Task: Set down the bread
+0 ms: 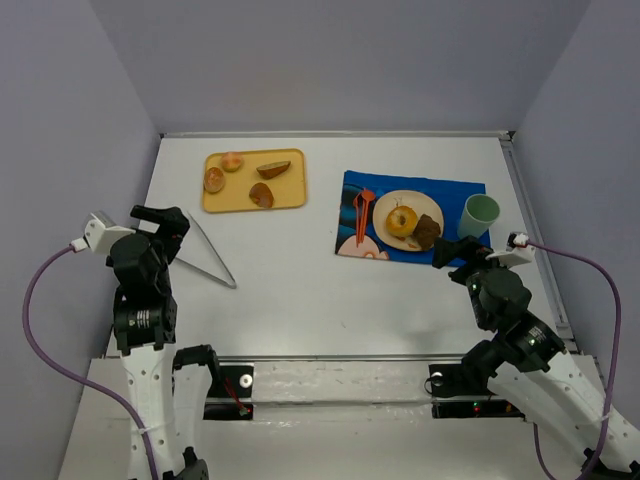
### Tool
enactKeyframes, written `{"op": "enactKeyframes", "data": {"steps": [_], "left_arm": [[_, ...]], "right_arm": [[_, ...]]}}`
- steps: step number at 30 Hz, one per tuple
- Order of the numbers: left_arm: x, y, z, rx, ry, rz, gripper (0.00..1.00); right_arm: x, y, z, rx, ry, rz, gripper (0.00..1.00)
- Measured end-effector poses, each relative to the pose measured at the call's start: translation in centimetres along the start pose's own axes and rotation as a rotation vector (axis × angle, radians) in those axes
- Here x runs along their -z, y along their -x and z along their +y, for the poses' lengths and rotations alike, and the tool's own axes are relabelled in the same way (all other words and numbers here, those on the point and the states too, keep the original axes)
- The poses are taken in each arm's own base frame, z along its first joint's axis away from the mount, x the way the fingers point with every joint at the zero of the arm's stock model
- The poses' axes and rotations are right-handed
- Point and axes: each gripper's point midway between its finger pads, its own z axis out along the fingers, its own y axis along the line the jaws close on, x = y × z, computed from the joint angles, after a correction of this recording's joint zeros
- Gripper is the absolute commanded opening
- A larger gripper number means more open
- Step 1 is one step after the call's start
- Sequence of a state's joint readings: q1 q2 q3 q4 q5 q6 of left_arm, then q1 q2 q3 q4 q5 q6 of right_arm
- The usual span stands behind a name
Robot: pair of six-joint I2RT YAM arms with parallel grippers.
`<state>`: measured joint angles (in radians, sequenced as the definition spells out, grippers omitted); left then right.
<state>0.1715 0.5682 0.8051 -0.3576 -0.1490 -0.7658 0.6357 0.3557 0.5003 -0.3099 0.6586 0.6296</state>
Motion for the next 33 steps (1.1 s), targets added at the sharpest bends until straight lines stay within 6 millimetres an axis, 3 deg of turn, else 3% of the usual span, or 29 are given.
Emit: {"op": "enactKeyframes", "data": {"steps": [7, 15, 19, 27, 33], "left_arm": [[-1.2, -1.7, 1.6, -0.004, 0.038, 0.027, 0.99], [-6.5, -7.0, 6.3, -0.040, 0.237, 0.184, 0.99], [-8.3, -9.1, 9.0, -0.073, 0.350, 0.241, 0.99], [-10.9, -10.9, 13.5, -0.118, 0.532, 0.276, 0.99], [-11.7, -11.8, 16.3, -0.115, 0.632, 0.294, 0.99]], "right_arm": [[0.0, 0.1, 0.0, -0.013, -0.003, -0.002, 1.00], [0.1, 0.2, -0.1, -0.021, -0.003, -0.007, 1.00], [0.1, 0.2, -0.1, -0.021, -0.004, -0.007, 1.00], [-0.2, -0.3, -0.3, -0.004, -0.025, 0.004, 1.00], [-0.3, -0.2, -0.5, -0.001, -0.038, -0.002, 1.00]]}}
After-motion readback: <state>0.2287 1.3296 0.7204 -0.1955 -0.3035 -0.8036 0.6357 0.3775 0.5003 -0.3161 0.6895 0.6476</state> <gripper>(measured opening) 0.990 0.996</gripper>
